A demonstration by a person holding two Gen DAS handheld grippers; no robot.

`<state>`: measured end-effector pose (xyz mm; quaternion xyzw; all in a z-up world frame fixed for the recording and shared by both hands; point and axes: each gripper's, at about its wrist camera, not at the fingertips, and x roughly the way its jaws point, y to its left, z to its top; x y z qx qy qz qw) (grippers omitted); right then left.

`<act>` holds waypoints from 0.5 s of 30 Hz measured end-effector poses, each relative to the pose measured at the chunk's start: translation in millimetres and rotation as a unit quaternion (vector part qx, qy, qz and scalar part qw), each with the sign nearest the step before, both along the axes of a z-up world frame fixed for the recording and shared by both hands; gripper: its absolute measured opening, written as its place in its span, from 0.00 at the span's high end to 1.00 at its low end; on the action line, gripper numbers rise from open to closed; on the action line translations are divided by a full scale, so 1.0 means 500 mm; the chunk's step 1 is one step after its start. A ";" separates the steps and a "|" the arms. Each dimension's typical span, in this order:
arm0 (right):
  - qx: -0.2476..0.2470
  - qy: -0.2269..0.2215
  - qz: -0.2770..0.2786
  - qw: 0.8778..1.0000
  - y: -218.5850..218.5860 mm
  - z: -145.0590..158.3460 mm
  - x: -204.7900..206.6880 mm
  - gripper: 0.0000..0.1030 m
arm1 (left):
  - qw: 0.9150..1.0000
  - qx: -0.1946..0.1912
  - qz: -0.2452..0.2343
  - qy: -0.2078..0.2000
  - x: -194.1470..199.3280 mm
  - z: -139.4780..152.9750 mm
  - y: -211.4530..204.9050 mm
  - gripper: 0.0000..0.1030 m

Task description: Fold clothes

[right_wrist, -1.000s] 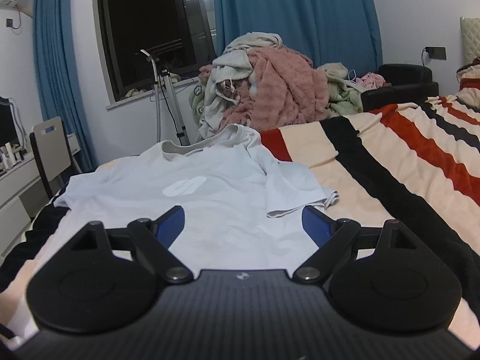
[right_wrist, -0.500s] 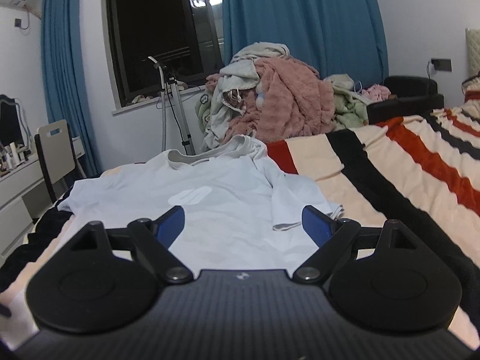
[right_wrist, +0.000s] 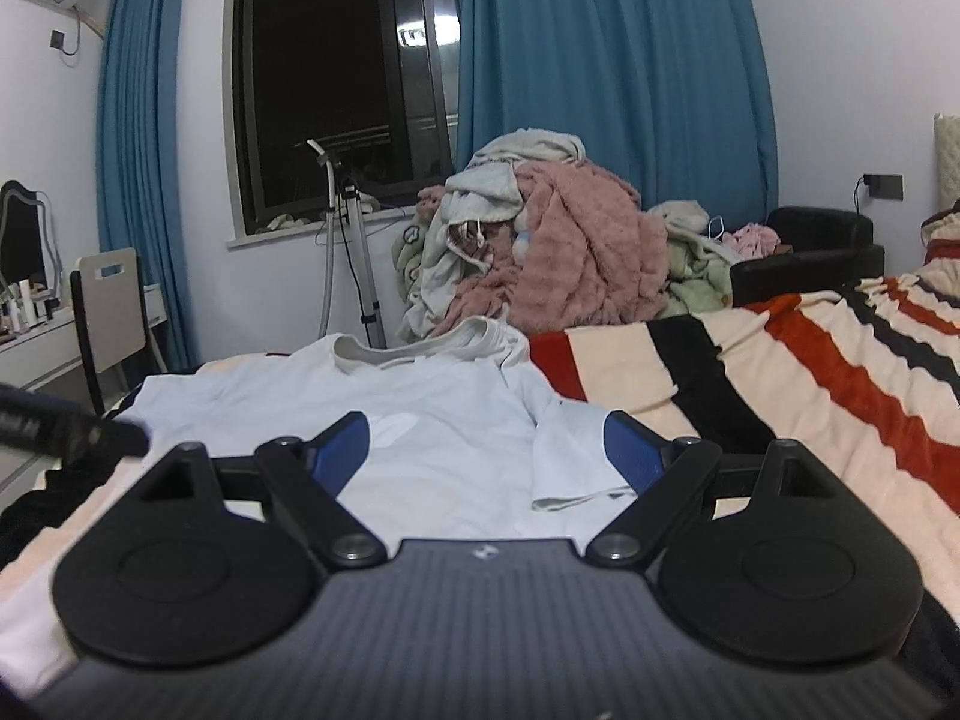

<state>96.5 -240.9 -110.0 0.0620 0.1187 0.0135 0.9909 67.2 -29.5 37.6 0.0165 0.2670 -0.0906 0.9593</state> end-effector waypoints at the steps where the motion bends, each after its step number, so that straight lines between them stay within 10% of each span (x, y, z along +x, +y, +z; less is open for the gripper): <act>1: -0.001 -0.003 -0.001 1.000 -0.001 0.002 -0.001 0.16 | 1.000 -0.013 0.005 -0.003 0.006 -0.010 0.002 0.15; 15: 0.025 0.040 -0.013 0.999 0.004 -0.050 0.062 0.16 | 0.999 -0.003 0.033 -0.002 0.041 -0.153 0.057 0.00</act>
